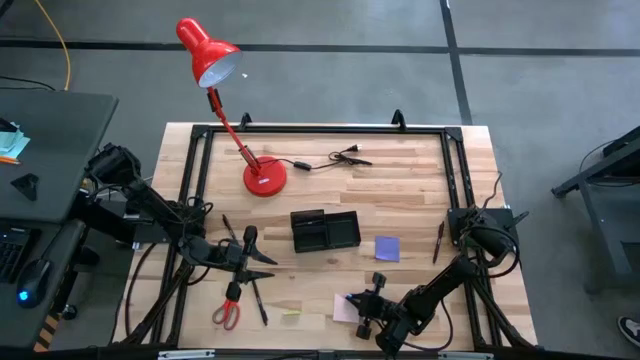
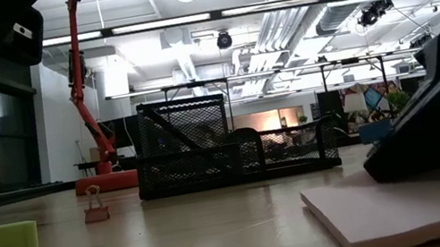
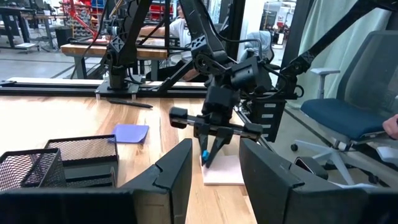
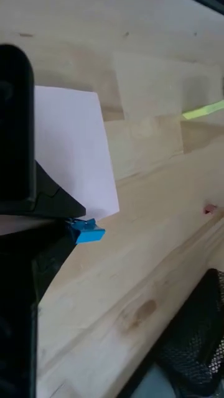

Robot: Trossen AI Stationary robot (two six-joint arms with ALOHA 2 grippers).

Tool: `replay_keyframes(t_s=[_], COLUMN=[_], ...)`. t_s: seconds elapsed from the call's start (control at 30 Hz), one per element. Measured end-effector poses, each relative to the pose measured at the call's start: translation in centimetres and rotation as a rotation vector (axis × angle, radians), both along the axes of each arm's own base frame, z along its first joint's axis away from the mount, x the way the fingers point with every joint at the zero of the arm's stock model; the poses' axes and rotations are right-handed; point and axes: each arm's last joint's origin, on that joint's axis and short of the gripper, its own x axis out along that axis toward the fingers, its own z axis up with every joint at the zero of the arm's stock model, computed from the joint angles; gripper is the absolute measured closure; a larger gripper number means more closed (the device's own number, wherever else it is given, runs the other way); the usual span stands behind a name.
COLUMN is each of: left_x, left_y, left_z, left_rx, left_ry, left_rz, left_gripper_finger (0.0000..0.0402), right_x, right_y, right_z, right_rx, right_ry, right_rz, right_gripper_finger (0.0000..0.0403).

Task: Pick and place office supplies into organizer
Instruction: Put the blue binder clip into the black desk organizer

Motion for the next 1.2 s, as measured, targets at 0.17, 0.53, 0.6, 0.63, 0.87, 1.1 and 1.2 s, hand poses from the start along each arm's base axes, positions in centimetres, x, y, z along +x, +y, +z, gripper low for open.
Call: replay_keyframes(t_s=[0.17,0.53,0.6,0.63,0.87,1.1,1.2], left_x=[0.0,0.0,0.0,0.0,0.0,0.0,0.0], left_y=[0.0,0.0,0.0,0.0,0.0,-0.1,-0.1], left_z=[0.0,0.0,0.0,-0.1,-0.1,-0.2,-0.2], left_rx=[0.001,0.003,0.003,0.003,-0.018,-0.010,-0.009], left_ry=[0.002,0.004,0.004,0.005,0.007,0.018,0.018], left_rz=[0.000,0.000,0.000,0.000,-0.003,-0.021,-0.021], left_gripper_finger=[0.0277,0.0277,0.0277,0.0277,0.0277,0.0277,0.0277], right_x=[0.2,0.6,0.6,0.7,1.6,2.6,2.7], right_y=[0.0,0.4,0.3,0.3,-0.6,-1.6,-1.6], right_z=[0.2,0.7,0.8,0.8,0.9,0.8,0.9], right_rx=[-0.020,-0.064,-0.076,-0.082,-0.074,-0.042,-0.043], right_ry=[-0.020,-0.074,-0.085,-0.084,-0.094,-0.071,-0.078], right_rz=[-0.001,0.014,0.009,0.010,-0.025,-0.031,-0.035], right_gripper_finger=[0.0388,0.0391,0.0395,0.0398,0.0398,0.0401,0.0398])
